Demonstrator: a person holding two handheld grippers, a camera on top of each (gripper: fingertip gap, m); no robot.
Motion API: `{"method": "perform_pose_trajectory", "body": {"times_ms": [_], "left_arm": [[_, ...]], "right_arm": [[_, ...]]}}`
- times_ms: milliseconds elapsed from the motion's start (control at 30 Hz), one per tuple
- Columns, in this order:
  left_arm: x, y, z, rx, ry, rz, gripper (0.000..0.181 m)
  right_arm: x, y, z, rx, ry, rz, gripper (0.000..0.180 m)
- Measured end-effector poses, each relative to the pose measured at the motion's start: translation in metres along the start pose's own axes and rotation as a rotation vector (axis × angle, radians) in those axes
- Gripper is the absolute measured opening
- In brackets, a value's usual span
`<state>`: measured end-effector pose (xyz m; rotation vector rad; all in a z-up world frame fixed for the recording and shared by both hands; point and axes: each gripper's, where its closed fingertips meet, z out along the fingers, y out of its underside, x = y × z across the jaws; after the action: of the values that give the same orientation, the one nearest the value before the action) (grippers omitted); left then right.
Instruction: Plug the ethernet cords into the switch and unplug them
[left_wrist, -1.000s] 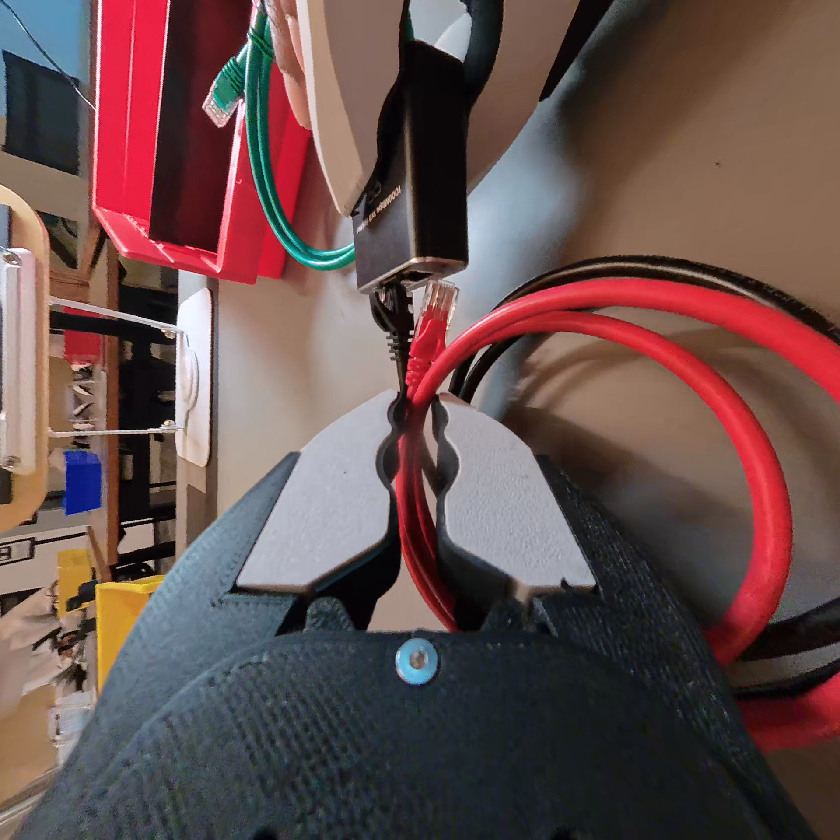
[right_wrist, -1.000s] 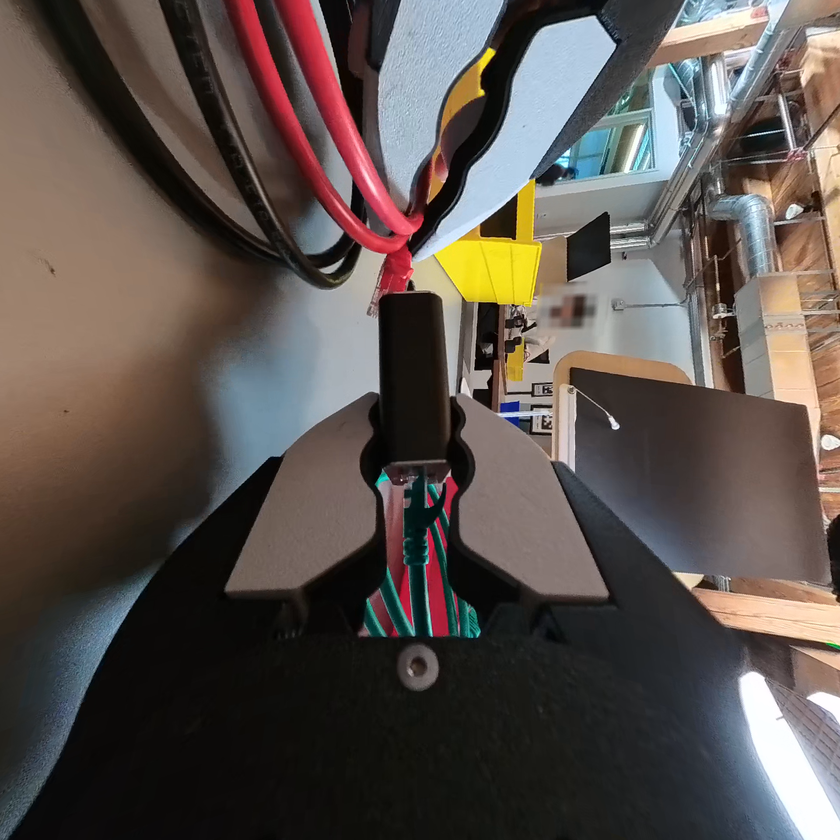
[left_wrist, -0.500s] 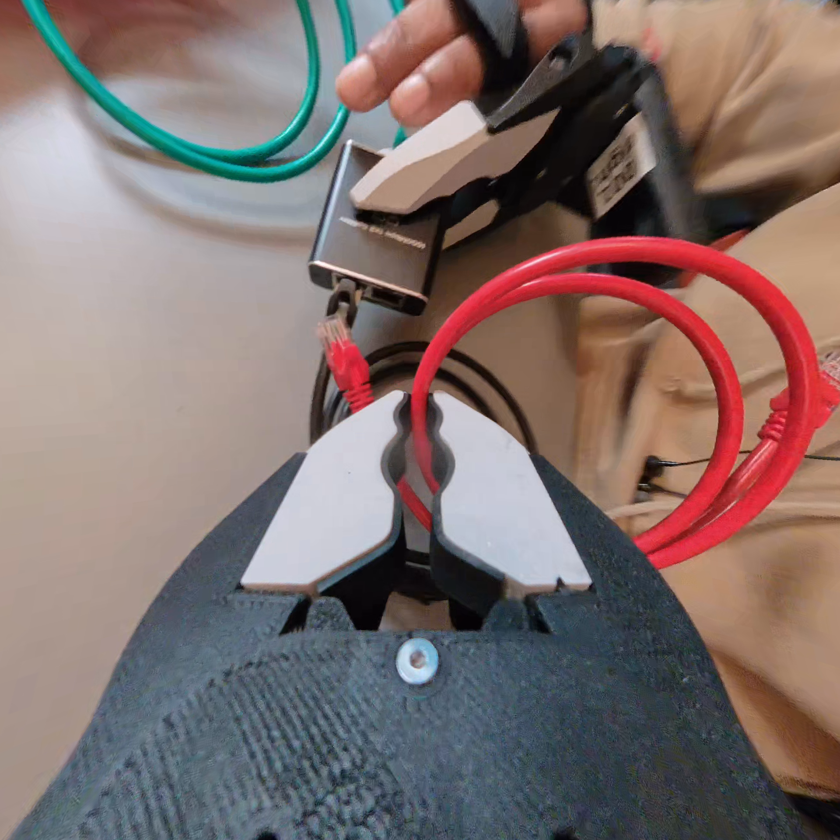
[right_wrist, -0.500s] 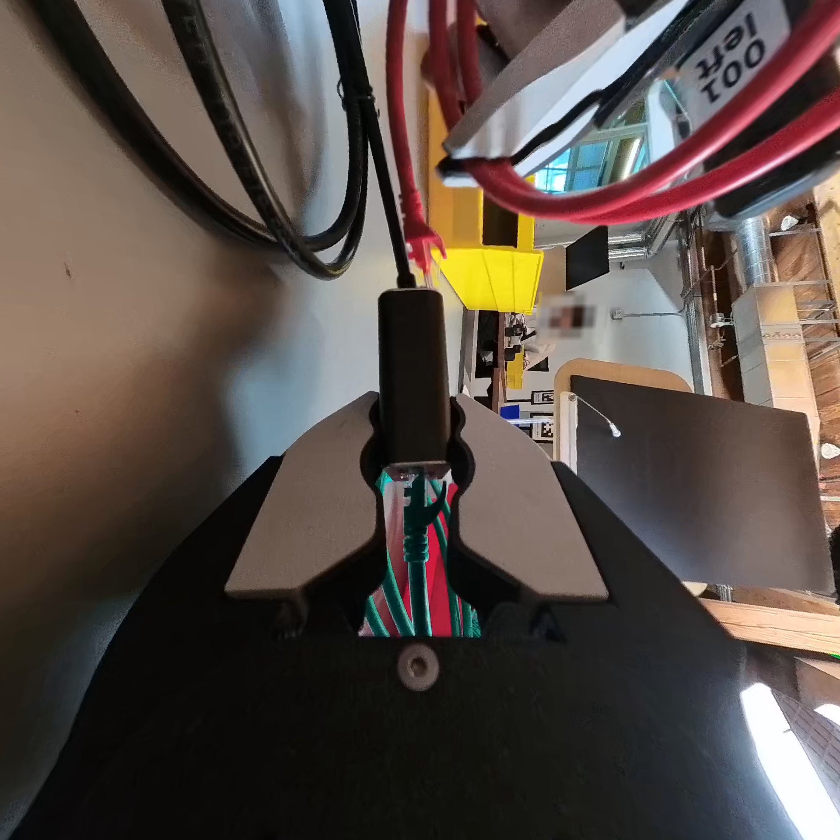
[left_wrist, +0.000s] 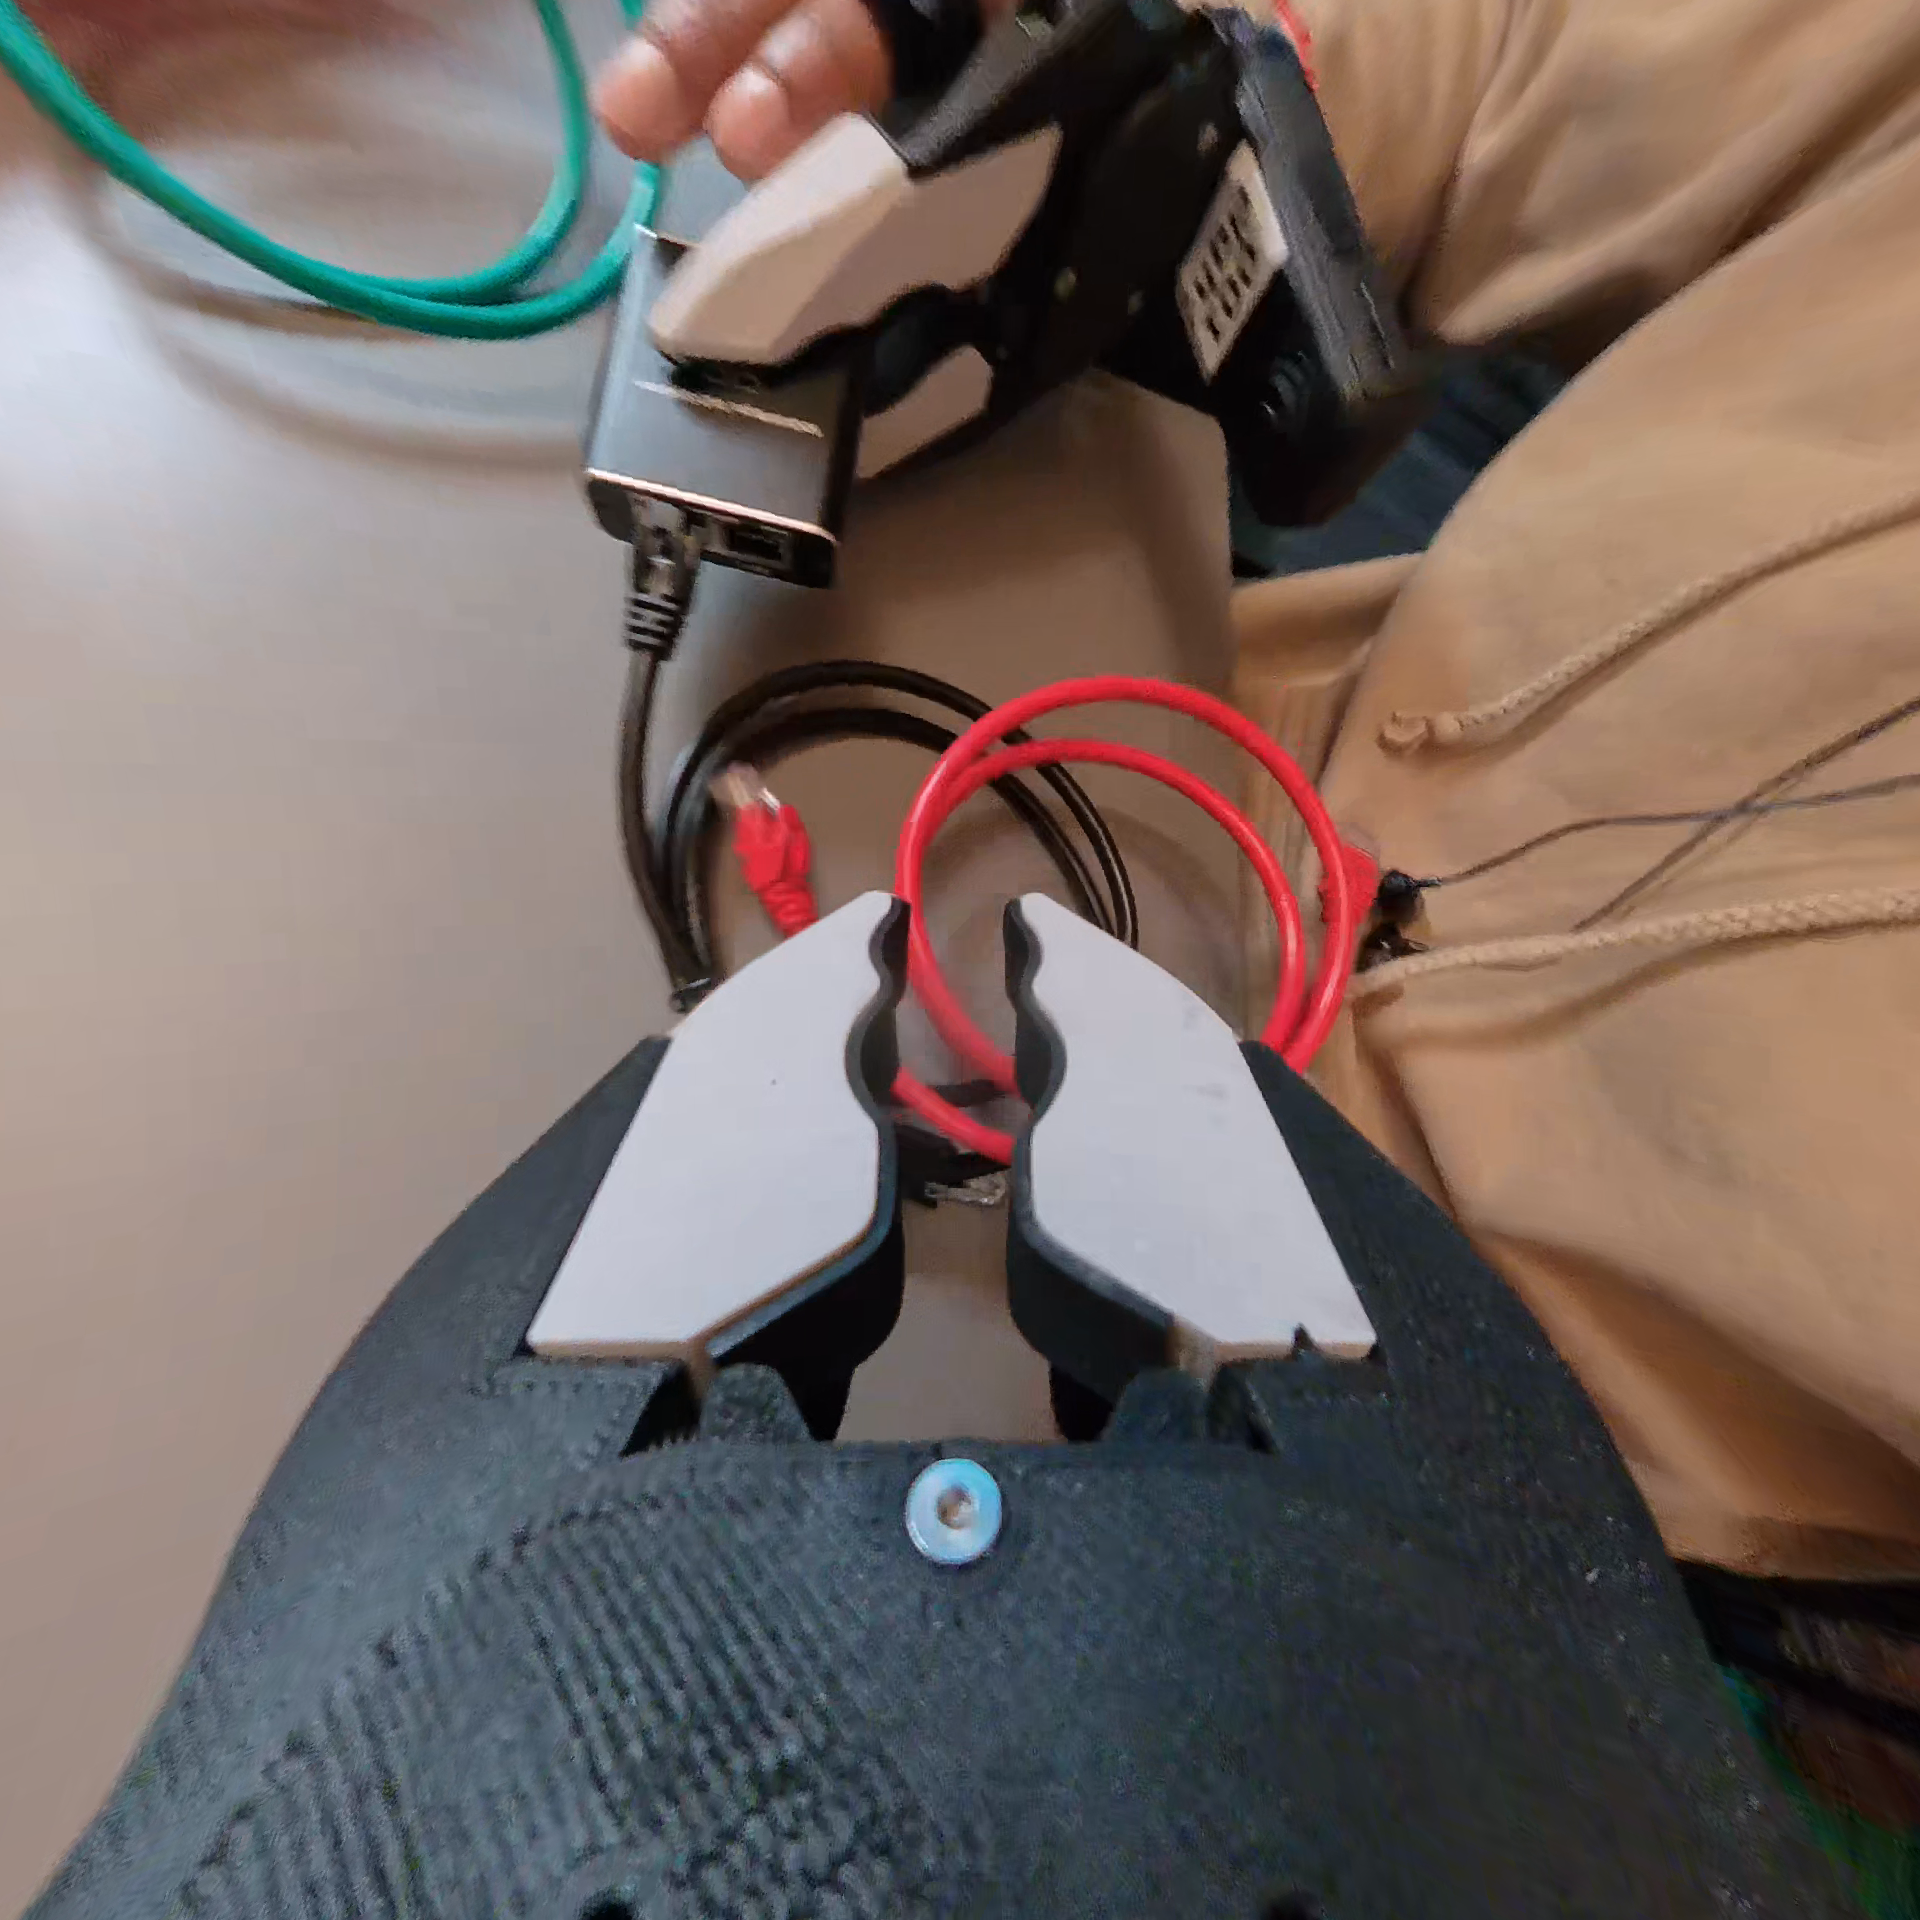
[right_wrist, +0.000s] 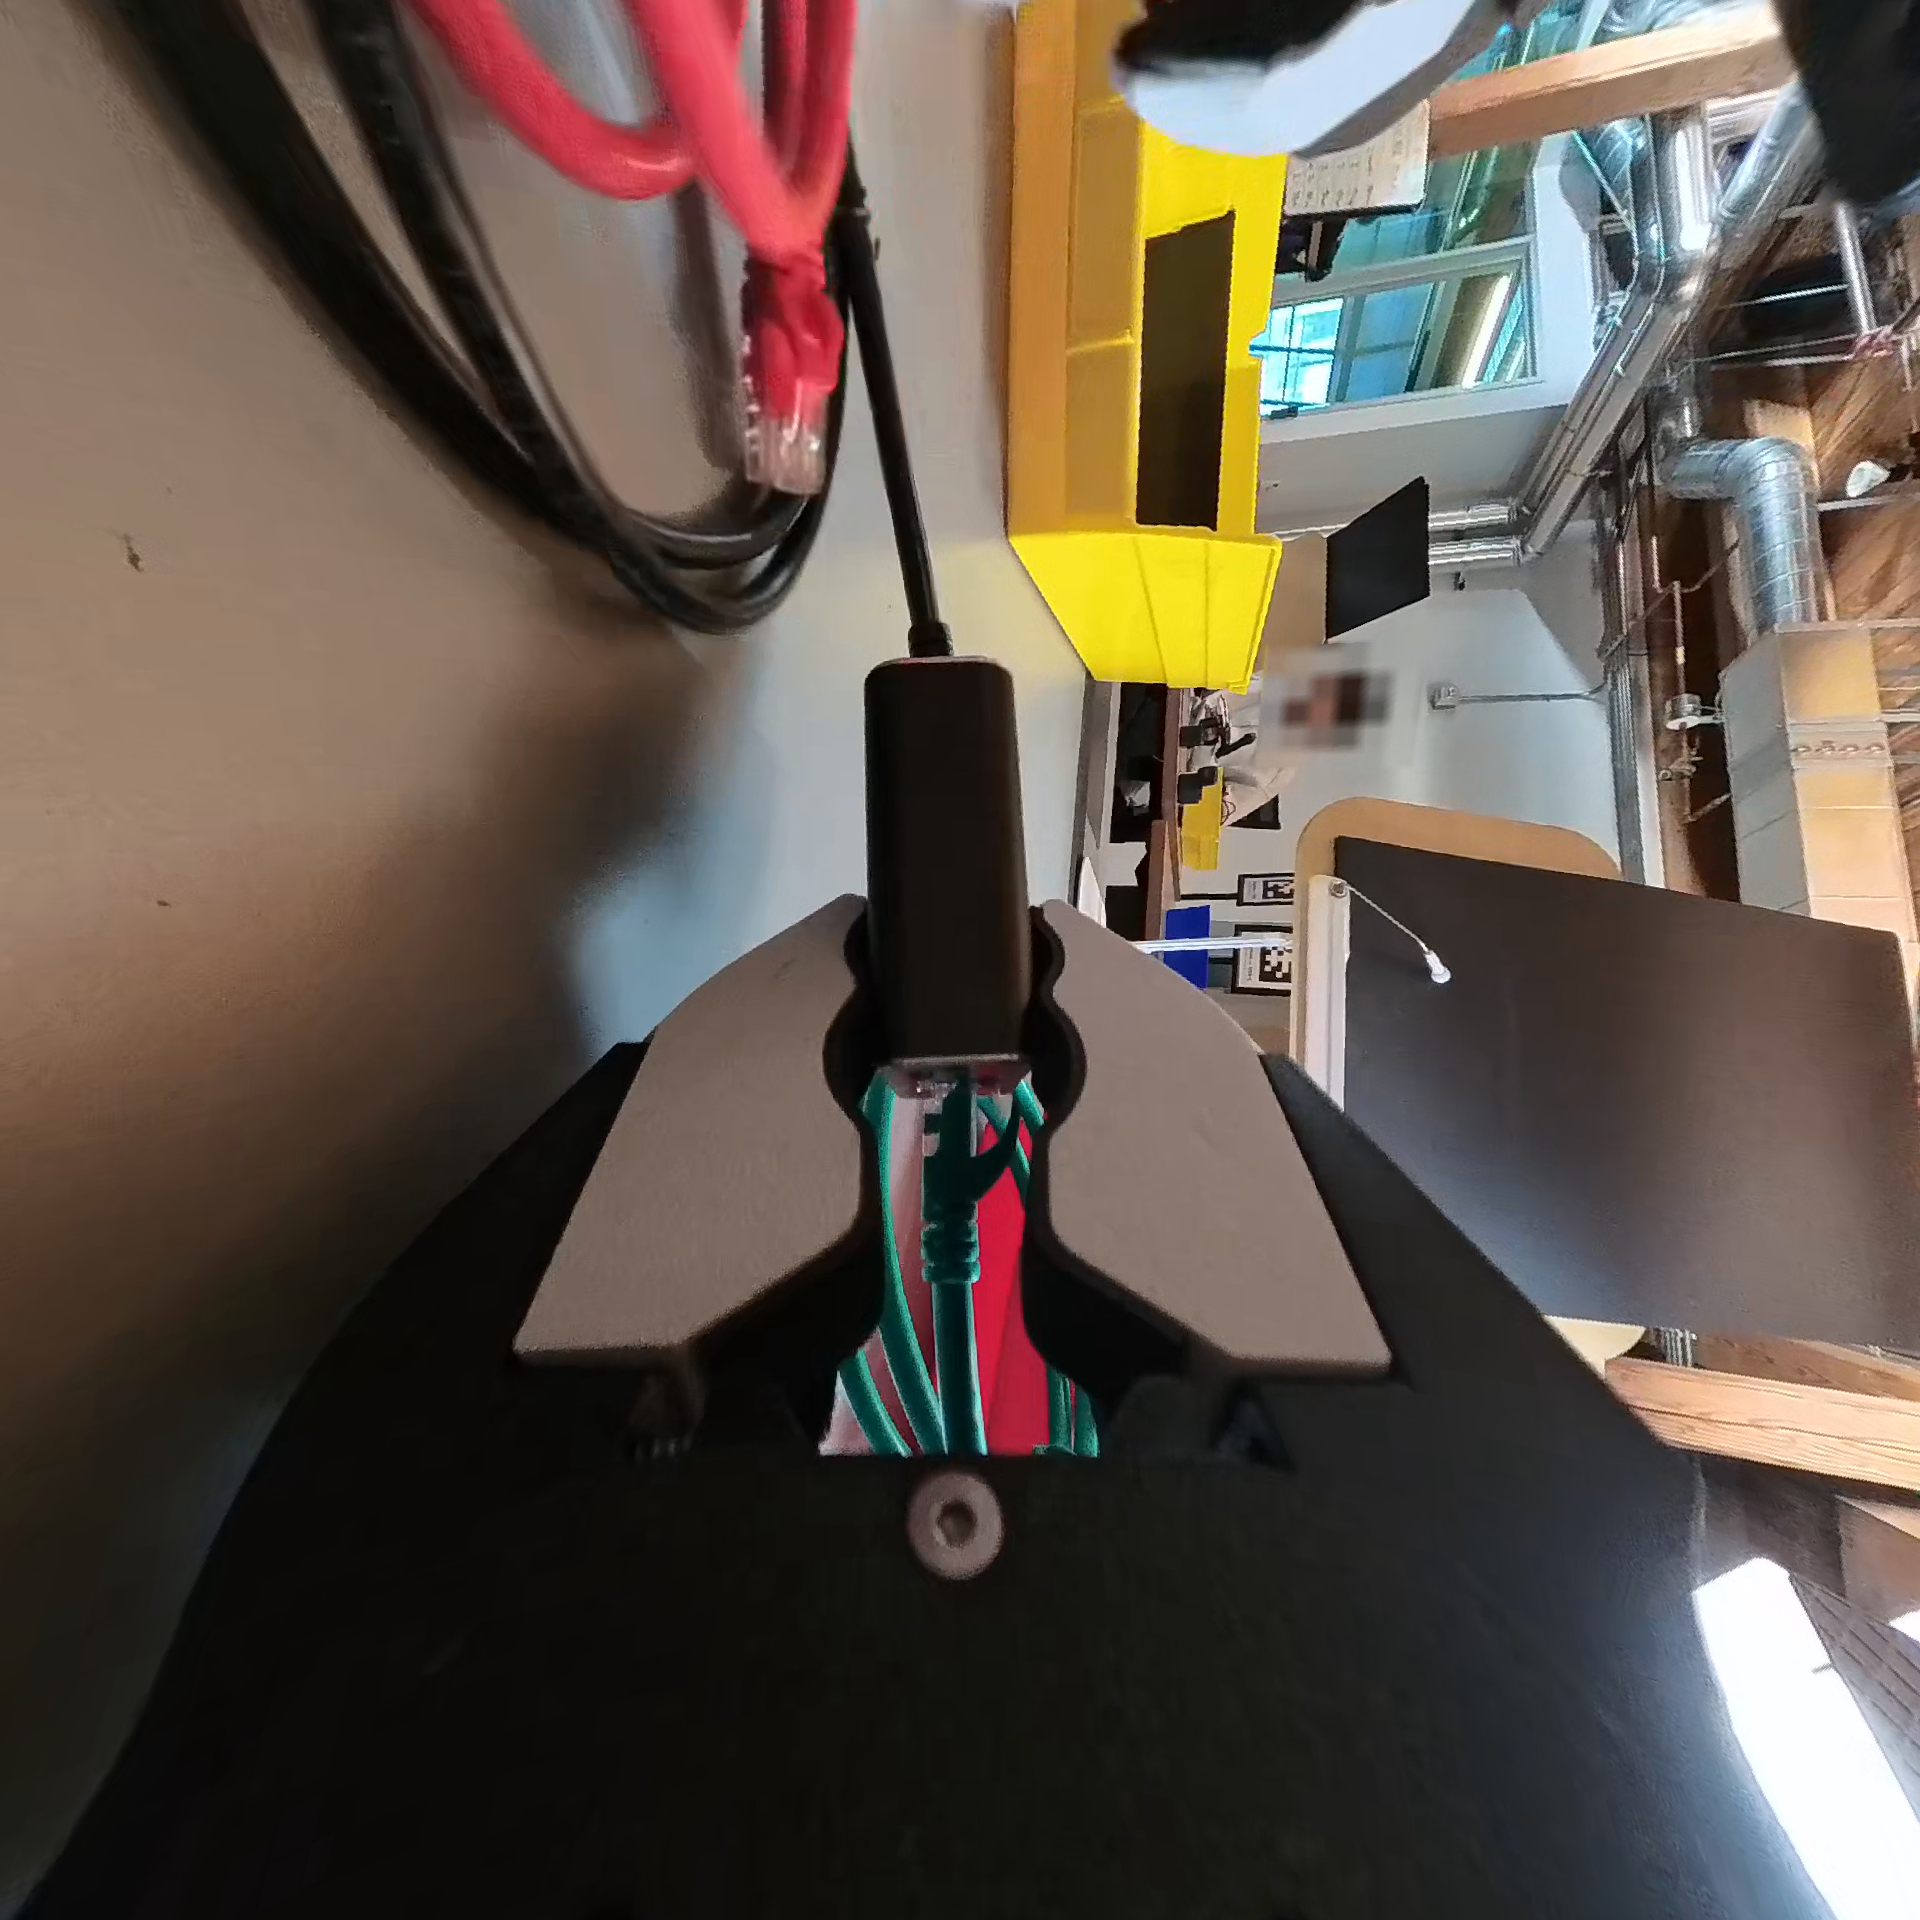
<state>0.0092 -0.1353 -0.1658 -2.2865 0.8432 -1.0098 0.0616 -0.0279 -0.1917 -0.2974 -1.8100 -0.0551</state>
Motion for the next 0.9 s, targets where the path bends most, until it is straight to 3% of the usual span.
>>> {"method": "perform_pose_trajectory", "body": {"times_ms": [233,333,633,800,900], "left_arm": [[-0.033,0.012,0.011,-0.115,-0.402,0.062,0.013],[-0.036,0.016,0.025,-0.176,-0.489,0.123,0.014],[-0.044,0.031,0.042,-0.320,-0.583,0.188,0.019],[-0.046,0.030,0.042,-0.290,-0.585,0.208,0.010],[-0.038,0.021,0.041,-0.205,-0.459,0.142,0.010]], "right_arm": [[-0.001,0.000,0.001,-0.004,-0.005,0.001,0.026],[-0.001,0.000,0.001,-0.006,-0.007,0.001,0.026],[-0.001,0.000,0.001,-0.008,-0.008,0.002,0.026],[0.000,0.002,0.002,-0.010,0.000,0.009,0.026],[0.003,0.002,0.001,0.001,0.021,0.016,0.026]]}}
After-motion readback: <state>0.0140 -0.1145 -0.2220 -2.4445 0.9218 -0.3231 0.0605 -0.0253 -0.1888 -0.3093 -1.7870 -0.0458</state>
